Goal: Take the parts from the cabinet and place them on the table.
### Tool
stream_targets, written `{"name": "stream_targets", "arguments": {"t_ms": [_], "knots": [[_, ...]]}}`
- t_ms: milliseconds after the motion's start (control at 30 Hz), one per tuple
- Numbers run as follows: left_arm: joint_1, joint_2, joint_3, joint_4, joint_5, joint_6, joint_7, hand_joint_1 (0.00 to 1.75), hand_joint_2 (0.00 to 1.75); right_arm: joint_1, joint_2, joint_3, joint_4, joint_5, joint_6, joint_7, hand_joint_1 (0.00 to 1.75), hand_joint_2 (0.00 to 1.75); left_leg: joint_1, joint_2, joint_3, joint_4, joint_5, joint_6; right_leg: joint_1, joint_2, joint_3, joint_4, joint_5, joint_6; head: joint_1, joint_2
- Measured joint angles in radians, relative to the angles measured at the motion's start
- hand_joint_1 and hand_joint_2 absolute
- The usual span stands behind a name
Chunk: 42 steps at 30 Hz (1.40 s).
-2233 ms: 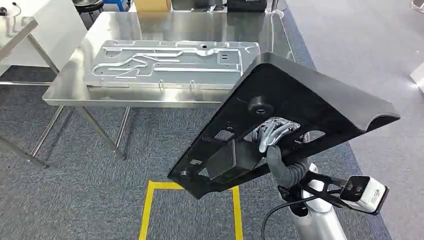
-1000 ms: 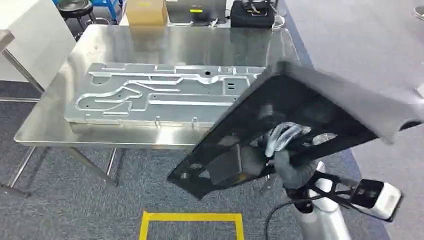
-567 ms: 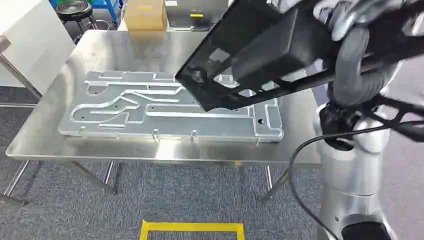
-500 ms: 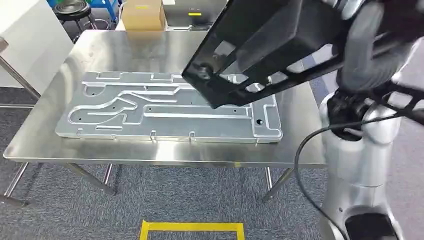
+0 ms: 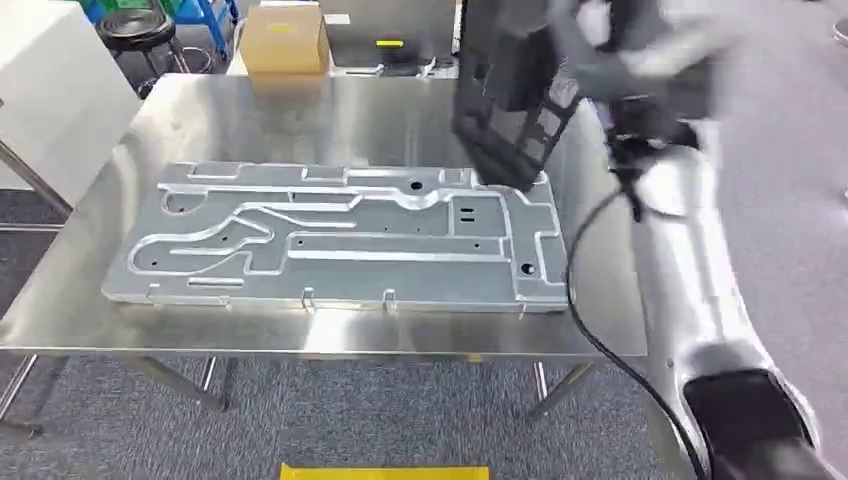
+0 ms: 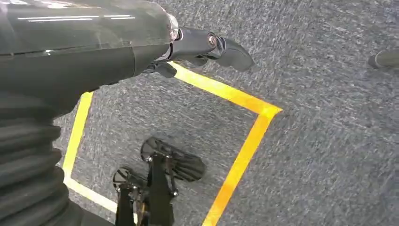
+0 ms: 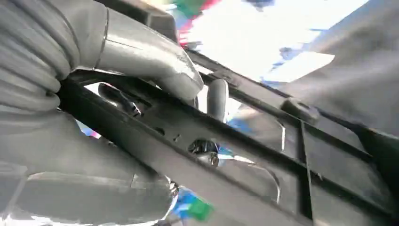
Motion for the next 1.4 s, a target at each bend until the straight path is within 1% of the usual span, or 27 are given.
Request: {"name": "stream_targets", "arguments": {"t_ms": [33, 100, 133, 167, 200, 267, 300, 433, 500, 533, 633, 667, 700, 733, 800, 833, 867, 967, 1033, 1100, 1133, 1167, 1200, 1233, 1300, 1333, 1400], "knots": [[-0.003, 0.0, 0.0, 0.0, 0.004, 0.0, -0.003, 0.0, 1.75, -0.032, 0.014, 0.036, 0.077, 0.081, -0.037, 0.026, 1.75, 1.75, 0.001, 0.0, 0.0, 0.0, -0.002, 0.005, 0.0, -0.005, -0.026, 0.05, -0.03, 0.004, 0.0, 0.0], [-0.006, 0.0, 0.0, 0.0, 0.006, 0.0, -0.007, 0.0, 1.75, -0.088, 0.054, 0.126, 0.251, 0.258, -0.106, 0.097, 1.75, 1.75, -0.001, 0.001, 0.0, 0.001, -0.005, 0.008, -0.005, -0.007, -0.119, 0.22, -0.1, 0.012, 0.0, 0.0], [-0.006, 0.0, 0.0, 0.0, 0.006, 0.0, -0.008, 0.0, 1.75, -0.107, 0.078, 0.173, 0.339, 0.344, -0.128, 0.141, 1.75, 1.75, -0.001, 0.001, 0.0, 0.002, -0.007, 0.008, -0.006, -0.007, -0.161, 0.288, -0.115, 0.013, 0.0, 0.0], [-0.006, 0.0, 0.0, 0.0, 0.005, 0.0, -0.008, 0.0, 1.75, -0.12, 0.1, 0.212, 0.404, 0.415, -0.141, 0.183, 1.75, 1.75, 0.0, 0.0, 0.001, 0.003, -0.009, 0.008, -0.008, -0.008, -0.183, 0.308, -0.102, 0.014, 0.0, 0.0], [-0.006, 0.0, 0.0, 0.0, 0.005, 0.0, -0.008, 0.0, 1.75, -0.132, 0.121, 0.247, 0.458, 0.478, -0.151, 0.223, 1.75, 1.75, 0.0, -0.002, 0.003, 0.005, -0.012, 0.006, -0.009, -0.008, -0.181, 0.278, -0.066, 0.013, 0.0, 0.0], [-0.006, -0.001, 0.0, 0.0, 0.005, 0.0, -0.008, 0.0, 1.75, -0.157, 0.173, 0.319, 0.555, 0.584, -0.156, 0.297, 1.75, 1.75, -0.001, -0.006, 0.01, 0.011, -0.021, 0.001, -0.009, -0.008, -0.119, 0.108, 0.047, 0.003, 0.0, 0.0], [-0.006, -0.001, 0.0, 0.0, 0.004, 0.0, -0.008, 0.0, 1.75, -0.168, 0.191, 0.343, 0.595, 0.622, -0.156, 0.325, 1.75, 1.75, 0.0, -0.008, 0.012, 0.011, -0.025, -0.003, -0.006, -0.009, -0.09, 0.023, 0.088, -0.005, 0.0, 0.0], [-0.005, -0.002, 0.0, 0.0, 0.002, 0.001, -0.008, 0.0, 1.75, -0.197, 0.25, 0.42, 0.694, 0.657, -0.16, 0.36, 1.75, 1.75, 0.0, -0.008, 0.011, 0.006, -0.024, -0.024, 0.007, -0.006, -0.082, 0.0, 0.075, -0.022, 0.0, 0.0], [-0.004, -0.003, 0.0, 0.0, 0.0, 0.0, -0.009, 0.0, 1.75, -0.209, 0.27, 0.442, 0.721, 0.688, -0.152, 0.373, 1.75, 1.75, 0.0, -0.006, 0.009, 0.017, -0.036, -0.035, -0.005, -0.011, -0.067, -0.021, 0.083, -0.034, 0.0, 0.0], [-0.003, -0.003, 0.0, 0.0, -0.004, -0.003, -0.011, 0.0, 1.75, -0.219, 0.28, 0.454, 0.733, 0.707, -0.137, 0.383, 1.75, 1.75, 0.0, -0.004, -0.006, 0.057, -0.065, -0.038, -0.006, -0.013, -0.065, -0.022, 0.084, -0.042, 0.0, 0.0], [-0.003, 0.0, -0.001, 0.0, -0.016, -0.028, -0.025, 0.0, 1.75, -0.23, 0.321, 0.489, 0.774, 0.773, -0.08, 0.41, 1.75, 1.75, 0.003, -0.004, -0.111, 0.289, -0.165, -0.049, -0.005, -0.009, -0.062, -0.021, 0.081, -0.046, 0.0, 0.0], [-0.006, 0.0, -0.002, 0.0, -0.018, -0.036, -0.029, 0.0, 1.75, -0.228, 0.332, 0.499, 0.788, 0.79, -0.066, 0.415, 1.75, 1.75, 0.004, -0.004, -0.131, 0.324, -0.166, -0.051, -0.006, -0.007, -0.061, -0.02, 0.08, -0.046, 0.0, 0.0], [-0.009, 0.0, -0.004, 0.0, -0.023, -0.042, -0.031, 0.0, 1.75, -0.223, 0.344, 0.511, 0.803, 0.807, -0.056, 0.419, 1.75, 1.75, 0.006, -0.004, -0.123, 0.301, -0.142, -0.053, -0.006, -0.007, -0.059, -0.02, 0.079, -0.044, 0.0, 0.0], [-0.014, 0.0, -0.008, 0.0, -0.025, -0.042, -0.032, 0.0, 1.75, -0.218, 0.353, 0.52, 0.813, 0.819, -0.054, 0.421, 1.75, 1.75, 0.009, -0.003, -0.09, 0.233, -0.101, -0.054, -0.006, -0.006, -0.057, -0.018, 0.076, -0.041, 0.0, 0.0], [-0.019, 0.0, -0.014, 0.0, -0.025, -0.042, -0.032, 0.0, 1.75, -0.217, 0.369, 0.531, 0.828, 0.83, -0.054, 0.423, 1.75, 1.75, 0.015, -0.001, 0.005, 0.047, -0.021, -0.056, -0.009, -0.007, -0.055, -0.007, 0.067, -0.032, 0.0, 0.0], [-0.023, -0.001, -0.018, 0.0, -0.025, -0.042, -0.032, 0.0, 1.75, -0.218, 0.373, 0.534, 0.834, 0.832, -0.055, 0.424, 1.75, 1.75, 0.011, -0.004, 0.021, 0.025, -0.045, -0.051, -0.003, -0.007, -0.06, -0.002, 0.062, -0.025, 0.0, 0.0], [-0.024, -0.001, -0.02, 0.0, -0.025, -0.042, -0.033, 0.0, 1.75, -0.219, 0.376, 0.538, 0.839, 0.834, -0.055, 0.424, 1.75, 1.75, 0.008, -0.007, 0.017, 0.02, -0.038, -0.039, 0.0, -0.005, -0.062, 0.002, 0.06, -0.022, 0.0, 0.0], [-0.023, -0.002, -0.024, 0.0, -0.025, -0.048, -0.037, 0.0, 1.75, -0.218, 0.383, 0.547, 0.855, 0.84, -0.052, 0.422, 1.75, 1.75, 0.008, -0.007, 0.015, 0.021, -0.037, -0.023, 0.0, -0.005, -0.061, -0.003, 0.061, -0.008, 0.0, 0.0], [-0.026, -0.002, -0.026, 0.0, -0.027, -0.06, -0.049, 0.0, 1.75, -0.216, 0.385, 0.554, 0.864, 0.865, -0.052, 0.41, 1.75, 1.75, 0.011, -0.006, 0.018, 0.017, -0.036, -0.012, -0.005, -0.008, -0.073, 0.033, 0.033, 0.004, 0.0, 0.0], [-0.031, -0.003, -0.031, 0.0, -0.034, -0.062, -0.061, 0.0, 1.75, -0.198, 0.388, 0.569, 0.877, 0.901, -0.066, 0.405, 1.75, 1.75, 0.01, -0.005, 0.018, 0.017, -0.037, -0.005, -0.006, -0.008, -0.15, 0.188, -0.043, 0.011, 0.0, 0.0], [-0.034, -0.004, -0.037, 0.0, -0.039, -0.065, -0.064, 0.0, 1.75, -0.179, 0.39, 0.581, 0.887, 0.921, -0.077, 0.406, 1.75, 1.75, 0.009, -0.005, 0.018, 0.017, -0.038, -0.003, -0.006, -0.008, -0.191, 0.265, -0.069, 0.012, 0.0, 0.0], [-0.037, -0.005, -0.045, 0.0, -0.045, -0.066, -0.064, 0.0, 1.75, -0.157, 0.39, 0.588, 0.897, 0.935, -0.082, 0.407, 1.75, 1.75, 0.008, -0.005, 0.019, 0.017, -0.039, -0.002, -0.006, -0.008, -0.216, 0.309, -0.074, 0.011, 0.0, 0.0], [-0.04, -0.005, -0.051, 0.0, -0.05, -0.066, -0.064, 0.0, 1.75, -0.133, 0.391, 0.596, 0.905, 0.945, -0.087, 0.41, 1.75, 1.75, 0.007, -0.006, 0.02, 0.017, -0.039, -0.001, -0.006, -0.008, -0.219, 0.304, -0.056, 0.009, 0.0, 0.0], [-0.043, -0.006, -0.056, 0.0, -0.053, -0.066, -0.063, 0.0, 1.75, -0.11, 0.391, 0.604, 0.914, 0.955, -0.094, 0.416, 1.75, 1.75, 0.004, -0.008, 0.021, 0.017, -0.039, -0.001, -0.004, -0.008, -0.199, 0.252, -0.017, 0.002, 0.0, 0.0], [-0.049, -0.009, -0.065, 0.0, -0.06, -0.062, -0.059, 0.0, 1.75, -0.084, 0.392, 0.611, 0.926, 0.966, -0.105, 0.421, 1.75, 1.75, -0.002, -0.009, 0.024, 0.017, -0.04, -0.001, 0.003, -0.009, -0.12, 0.077, 0.07, -0.022, 0.0, 0.0], [-0.052, -0.018, -0.073, 0.001, -0.061, -0.061, -0.058, 0.0, 1.75, -0.077, 0.393, 0.612, 0.93, 0.97, -0.117, 0.423, 1.75, 1.75, -0.002, -0.007, 0.022, 0.017, -0.039, -0.001, 0.013, -0.011, -0.09, 0.008, 0.082, -0.04, 0.0, 0.0], [-0.057, -0.019, -0.076, 0.001, -0.061, -0.06, -0.058, 0.0, 1.75, -0.061, 0.393, 0.617, 0.94, 0.976, -0.139, 0.424, 1.75, 1.75, -0.004, -0.005, 0.019, 0.017, -0.04, -0.011, 0.017, -0.02, -0.087, -0.003, 0.085, -0.036, 0.0, 0.0]]}}
